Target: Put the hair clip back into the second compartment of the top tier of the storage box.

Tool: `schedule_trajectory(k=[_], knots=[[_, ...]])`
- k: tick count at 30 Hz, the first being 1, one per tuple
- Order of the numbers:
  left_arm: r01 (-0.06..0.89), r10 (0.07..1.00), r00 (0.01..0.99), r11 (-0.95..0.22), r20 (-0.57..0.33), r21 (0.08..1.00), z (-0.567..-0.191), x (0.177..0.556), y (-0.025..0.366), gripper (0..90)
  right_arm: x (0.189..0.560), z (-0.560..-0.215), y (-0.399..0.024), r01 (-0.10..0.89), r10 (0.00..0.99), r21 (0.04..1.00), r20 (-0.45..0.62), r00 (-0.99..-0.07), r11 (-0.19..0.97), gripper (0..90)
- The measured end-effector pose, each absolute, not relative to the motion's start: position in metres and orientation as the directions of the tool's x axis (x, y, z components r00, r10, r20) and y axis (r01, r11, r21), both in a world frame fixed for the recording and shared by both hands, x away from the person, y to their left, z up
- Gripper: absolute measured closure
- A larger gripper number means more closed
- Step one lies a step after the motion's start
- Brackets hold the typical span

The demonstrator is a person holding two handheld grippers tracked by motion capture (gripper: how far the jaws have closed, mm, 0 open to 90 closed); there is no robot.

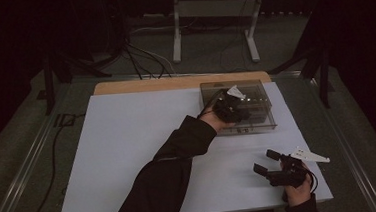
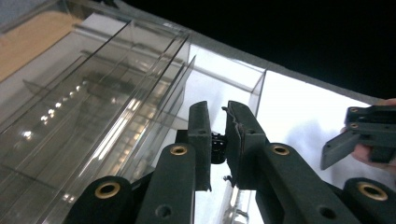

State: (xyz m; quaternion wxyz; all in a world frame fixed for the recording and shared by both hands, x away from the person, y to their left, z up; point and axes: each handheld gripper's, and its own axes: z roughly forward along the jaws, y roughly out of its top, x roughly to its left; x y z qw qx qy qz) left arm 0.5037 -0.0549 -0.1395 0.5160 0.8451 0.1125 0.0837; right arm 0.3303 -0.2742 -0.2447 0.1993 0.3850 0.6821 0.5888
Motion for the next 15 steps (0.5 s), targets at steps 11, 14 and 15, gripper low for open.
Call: schedule_trajectory(k=[11, 14, 15], knots=[[0.125, 0.306, 0.952, -0.436, 0.016, 0.891, -0.1368, 0.5063, -0.0538, 78.3, 0.3314, -0.2455, -0.2743, 0.298, 0.759, 0.954, 0.188, -0.624, 0.008, 0.0], [0.138, 0.316, 0.949, -0.436, 0.008, 0.889, -0.1357, 0.5065, -0.053, 71.6, 0.3315, -0.2456, -0.2742, 0.3, 0.758, 0.954, 0.189, -0.624, 0.009, 0.0], [0.136, 0.313, 0.95, -0.432, 0.007, 0.892, -0.1356, 0.5059, -0.0528, 69.7, 0.3315, -0.2457, -0.274, 0.302, 0.757, 0.953, 0.191, -0.625, 0.009, 0.0]])
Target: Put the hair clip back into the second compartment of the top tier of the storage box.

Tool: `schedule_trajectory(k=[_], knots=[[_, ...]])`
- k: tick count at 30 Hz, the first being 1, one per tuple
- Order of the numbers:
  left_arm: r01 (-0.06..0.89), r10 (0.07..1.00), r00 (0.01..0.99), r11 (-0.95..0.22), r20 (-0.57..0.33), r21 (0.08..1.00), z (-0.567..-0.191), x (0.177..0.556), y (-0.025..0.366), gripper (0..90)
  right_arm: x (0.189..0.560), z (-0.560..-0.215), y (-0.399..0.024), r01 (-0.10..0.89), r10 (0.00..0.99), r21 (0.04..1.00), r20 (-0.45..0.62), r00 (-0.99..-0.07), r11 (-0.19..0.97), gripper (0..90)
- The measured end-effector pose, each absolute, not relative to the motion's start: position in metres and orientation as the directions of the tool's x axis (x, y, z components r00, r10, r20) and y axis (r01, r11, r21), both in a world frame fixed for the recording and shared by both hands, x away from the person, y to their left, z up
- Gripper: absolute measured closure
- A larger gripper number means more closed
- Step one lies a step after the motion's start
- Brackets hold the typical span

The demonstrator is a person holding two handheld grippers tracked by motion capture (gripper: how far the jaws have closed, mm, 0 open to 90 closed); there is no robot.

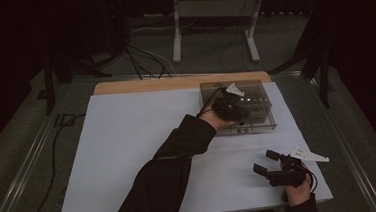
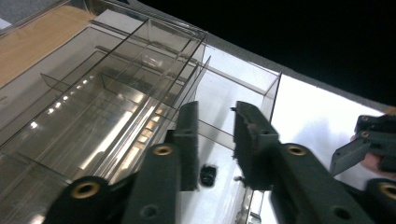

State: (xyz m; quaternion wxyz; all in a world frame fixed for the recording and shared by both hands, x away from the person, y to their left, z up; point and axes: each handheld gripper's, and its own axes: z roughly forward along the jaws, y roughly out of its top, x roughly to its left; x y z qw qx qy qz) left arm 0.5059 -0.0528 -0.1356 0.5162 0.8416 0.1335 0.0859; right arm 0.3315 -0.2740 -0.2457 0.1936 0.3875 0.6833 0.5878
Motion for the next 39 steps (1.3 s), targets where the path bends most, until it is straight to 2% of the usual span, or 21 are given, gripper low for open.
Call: schedule_trajectory(k=[8, 21, 39], knots=[[0.13, 0.319, 0.948, -0.421, 0.012, 0.898, -0.13, 0.5, -0.048, 55.3, 0.331, -0.245, -0.274, 0.298, 0.758, 0.954, 0.187, -0.625, 0.011, 0.0], [0.138, 0.323, 0.946, -0.374, -0.011, 0.917, -0.123, 0.493, -0.026, 46.4, 0.331, -0.245, -0.273, 0.299, 0.756, 0.954, 0.185, -0.628, 0.015, 0.0], [0.132, 0.368, 0.93, -0.356, 0.008, 0.925, -0.108, 0.483, 0.007, 25.8, 0.333, -0.246, -0.272, 0.302, 0.749, 0.953, 0.183, -0.636, 0.023, 0.0]])
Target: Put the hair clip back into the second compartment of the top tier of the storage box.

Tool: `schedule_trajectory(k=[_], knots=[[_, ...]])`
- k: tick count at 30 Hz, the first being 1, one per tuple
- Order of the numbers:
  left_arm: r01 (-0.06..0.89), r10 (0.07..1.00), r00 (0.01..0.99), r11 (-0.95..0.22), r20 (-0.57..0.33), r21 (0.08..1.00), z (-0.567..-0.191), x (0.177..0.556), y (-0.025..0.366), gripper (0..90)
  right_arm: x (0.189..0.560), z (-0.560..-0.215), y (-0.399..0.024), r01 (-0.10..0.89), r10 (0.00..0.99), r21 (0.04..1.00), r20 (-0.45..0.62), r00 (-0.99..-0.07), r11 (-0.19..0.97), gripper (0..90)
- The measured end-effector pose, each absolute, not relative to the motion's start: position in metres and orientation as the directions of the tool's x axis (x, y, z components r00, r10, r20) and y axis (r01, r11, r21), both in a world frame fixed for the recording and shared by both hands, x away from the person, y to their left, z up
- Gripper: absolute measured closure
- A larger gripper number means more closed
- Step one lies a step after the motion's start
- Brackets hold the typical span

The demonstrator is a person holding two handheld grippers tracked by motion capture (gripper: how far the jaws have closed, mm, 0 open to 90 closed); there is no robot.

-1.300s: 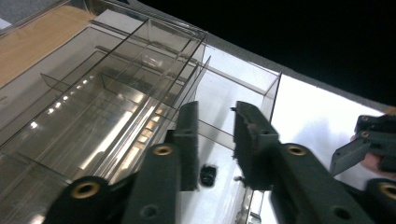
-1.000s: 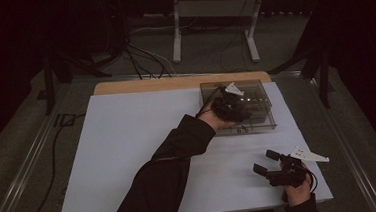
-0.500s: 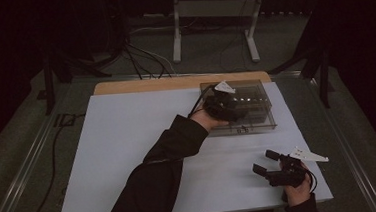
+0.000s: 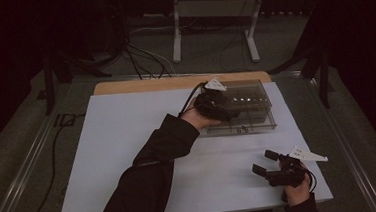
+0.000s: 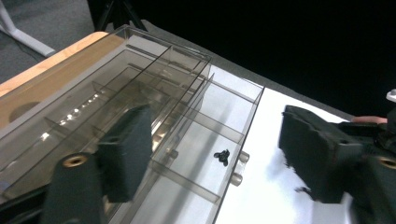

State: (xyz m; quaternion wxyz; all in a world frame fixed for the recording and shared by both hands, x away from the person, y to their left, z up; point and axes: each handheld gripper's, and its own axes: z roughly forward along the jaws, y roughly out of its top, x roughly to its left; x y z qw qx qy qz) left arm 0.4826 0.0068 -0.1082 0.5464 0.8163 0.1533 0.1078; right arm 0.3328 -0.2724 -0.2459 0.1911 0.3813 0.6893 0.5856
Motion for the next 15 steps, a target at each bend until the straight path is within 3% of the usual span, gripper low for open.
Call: schedule_trajectory(k=[4, 10, 15], knots=[[0.158, 0.343, 0.939, -0.345, -0.032, 0.925, -0.106, 0.484, 0.015, 16.0, 0.333, -0.246, -0.273, 0.304, 0.748, 0.952, 0.188, -0.636, 0.02, 0.0], [0.165, 0.346, 0.938, -0.339, -0.04, 0.926, -0.103, 0.484, 0.028, 13.2, 0.335, -0.246, -0.272, 0.305, 0.747, 0.952, 0.186, -0.638, 0.023, 0.0], [0.172, 0.32, 0.946, -0.34, -0.059, 0.925, -0.102, 0.481, 0.035, 2.4, 0.336, -0.246, -0.272, 0.303, 0.747, 0.953, 0.187, -0.639, 0.021, 0.0]])
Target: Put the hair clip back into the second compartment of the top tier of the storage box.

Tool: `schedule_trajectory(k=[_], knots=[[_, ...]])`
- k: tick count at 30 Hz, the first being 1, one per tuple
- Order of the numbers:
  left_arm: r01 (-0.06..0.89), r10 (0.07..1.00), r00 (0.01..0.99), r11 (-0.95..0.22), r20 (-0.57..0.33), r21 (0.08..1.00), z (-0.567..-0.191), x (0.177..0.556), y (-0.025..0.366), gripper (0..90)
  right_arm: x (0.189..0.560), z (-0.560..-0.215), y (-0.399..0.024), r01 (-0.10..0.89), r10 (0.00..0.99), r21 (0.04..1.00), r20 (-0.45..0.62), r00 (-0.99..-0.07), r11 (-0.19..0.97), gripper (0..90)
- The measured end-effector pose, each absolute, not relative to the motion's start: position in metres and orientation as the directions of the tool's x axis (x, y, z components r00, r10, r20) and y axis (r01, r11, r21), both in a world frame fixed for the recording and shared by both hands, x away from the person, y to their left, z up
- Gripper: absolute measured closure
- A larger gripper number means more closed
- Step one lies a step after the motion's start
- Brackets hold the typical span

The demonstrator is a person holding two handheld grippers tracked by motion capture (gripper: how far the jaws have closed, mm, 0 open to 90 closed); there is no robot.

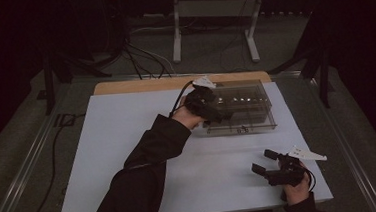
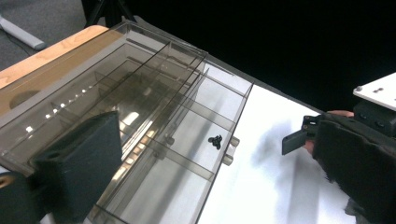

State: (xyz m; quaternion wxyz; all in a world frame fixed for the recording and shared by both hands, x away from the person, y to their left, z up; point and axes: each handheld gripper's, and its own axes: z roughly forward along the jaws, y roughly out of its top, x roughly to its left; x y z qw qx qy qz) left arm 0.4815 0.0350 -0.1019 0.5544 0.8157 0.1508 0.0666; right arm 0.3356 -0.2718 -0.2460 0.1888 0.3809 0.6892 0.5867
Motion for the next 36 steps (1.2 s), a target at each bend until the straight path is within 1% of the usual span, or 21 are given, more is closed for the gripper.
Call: schedule_trajectory(k=[2, 6, 8, 12, 21, 25, 31, 36], knots=[[0.169, 0.314, 0.948, -0.35, -0.054, 0.921, -0.103, 0.48, 0.037, 0.5, 0.336, -0.246, -0.271, 0.304, 0.746, 0.952, 0.185, -0.639, 0.024, 0.0], [0.16, 0.316, 0.948, -0.347, -0.045, 0.924, -0.106, 0.477, 0.042, 0.3, 0.337, -0.246, -0.269, 0.302, 0.742, 0.953, 0.177, -0.646, 0.036, 0.0], [0.148, 0.317, 0.948, -0.33, -0.038, 0.932, -0.109, 0.475, 0.051, 0.3, 0.338, -0.245, -0.267, 0.301, 0.741, 0.953, 0.175, -0.649, 0.039, 0.0], [0.146, 0.316, 0.948, -0.344, -0.033, 0.928, -0.113, 0.474, 0.061, 0.3, 0.339, -0.245, -0.266, 0.304, 0.74, 0.952, 0.175, -0.65, 0.041, 0.0], [0.145, 0.35, 0.937, -0.349, -0.015, 0.926, -0.116, 0.469, 0.083, 0.3, 0.34, -0.244, -0.264, 0.303, 0.739, 0.952, 0.172, -0.651, 0.045, 0.0], [0.148, 0.352, 0.936, -0.35, -0.016, 0.925, -0.117, 0.466, 0.091, 0.3, 0.34, -0.244, -0.263, 0.303, 0.738, 0.952, 0.171, -0.653, 0.048, 0.0], [0.159, 0.376, 0.926, -0.327, -0.026, 0.932, -0.126, 0.459, 0.115, 0.3, 0.34, -0.243, -0.262, 0.303, 0.74, 0.952, 0.172, -0.651, 0.045, 0.0], [0.164, 0.394, 0.919, -0.33, -0.022, 0.93, -0.132, 0.455, 0.131, 0.3, 0.34, -0.243, -0.26, 0.303, 0.74, 0.952, 0.167, -0.652, 0.053, 0.0]])
